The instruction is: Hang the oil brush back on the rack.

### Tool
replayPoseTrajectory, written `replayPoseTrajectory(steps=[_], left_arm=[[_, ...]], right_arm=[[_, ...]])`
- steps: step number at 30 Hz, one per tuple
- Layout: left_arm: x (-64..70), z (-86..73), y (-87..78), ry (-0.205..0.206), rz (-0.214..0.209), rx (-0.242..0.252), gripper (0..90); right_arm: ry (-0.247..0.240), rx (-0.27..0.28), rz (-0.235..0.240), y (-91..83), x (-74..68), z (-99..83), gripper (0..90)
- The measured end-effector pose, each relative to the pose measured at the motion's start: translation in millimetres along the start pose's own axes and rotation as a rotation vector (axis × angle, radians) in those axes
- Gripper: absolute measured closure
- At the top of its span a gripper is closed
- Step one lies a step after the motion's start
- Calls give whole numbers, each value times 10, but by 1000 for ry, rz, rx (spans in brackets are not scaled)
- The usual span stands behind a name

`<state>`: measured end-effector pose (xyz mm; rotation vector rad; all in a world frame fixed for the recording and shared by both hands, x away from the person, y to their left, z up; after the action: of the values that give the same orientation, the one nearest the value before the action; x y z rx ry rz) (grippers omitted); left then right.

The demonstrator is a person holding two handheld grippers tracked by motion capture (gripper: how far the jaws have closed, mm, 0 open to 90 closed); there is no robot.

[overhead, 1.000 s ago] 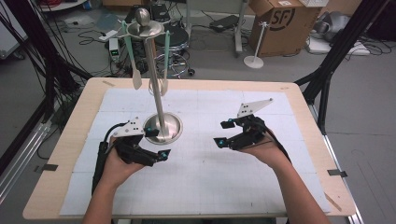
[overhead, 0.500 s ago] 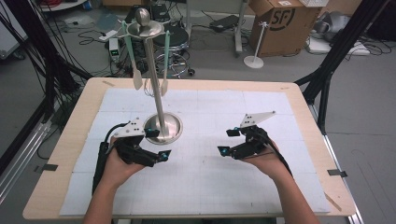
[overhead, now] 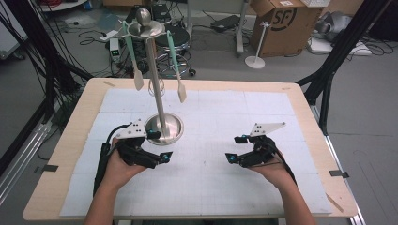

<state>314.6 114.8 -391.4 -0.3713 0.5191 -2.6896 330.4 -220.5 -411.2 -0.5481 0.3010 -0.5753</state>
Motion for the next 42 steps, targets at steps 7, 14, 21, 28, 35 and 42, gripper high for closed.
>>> replayPoseTrajectory(steps=[7, 14, 21, 28, 35, 42], left_arm=[[0, 0, 10, 2, -3, -1, 140], [0, 1, 4, 3, -4, 1, 140], [-5, -3, 18, 0, -8, 0, 140], [3, -6, 19, -1, -5, -1, 140], [6, -4, 17, 0, -7, 0, 140], [1, -12, 24, -1, -5, -5, 140]], right_arm=[[14, 8, -10, -67, 49, -55, 176], [16, 14, -7, -82, 51, -57, 164], [12, 12, 2, -70, 18, -60, 163], [1, 9, 5, -54, 21, -64, 163], [3, 6, 8, -53, 9, -65, 163], [0, 4, 9, -35, 16, -68, 163]])
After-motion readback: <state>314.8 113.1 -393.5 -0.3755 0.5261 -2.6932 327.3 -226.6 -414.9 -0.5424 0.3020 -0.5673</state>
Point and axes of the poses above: each handheld gripper's, and its own axes: y roughly forward along the jaws, z roughly out of its top, x roughly to its right, the point moved 4 cm from there along y, roughly forward along the jaws, and after that the axes turned 7 degrees about -z, right-handed, at the moved point
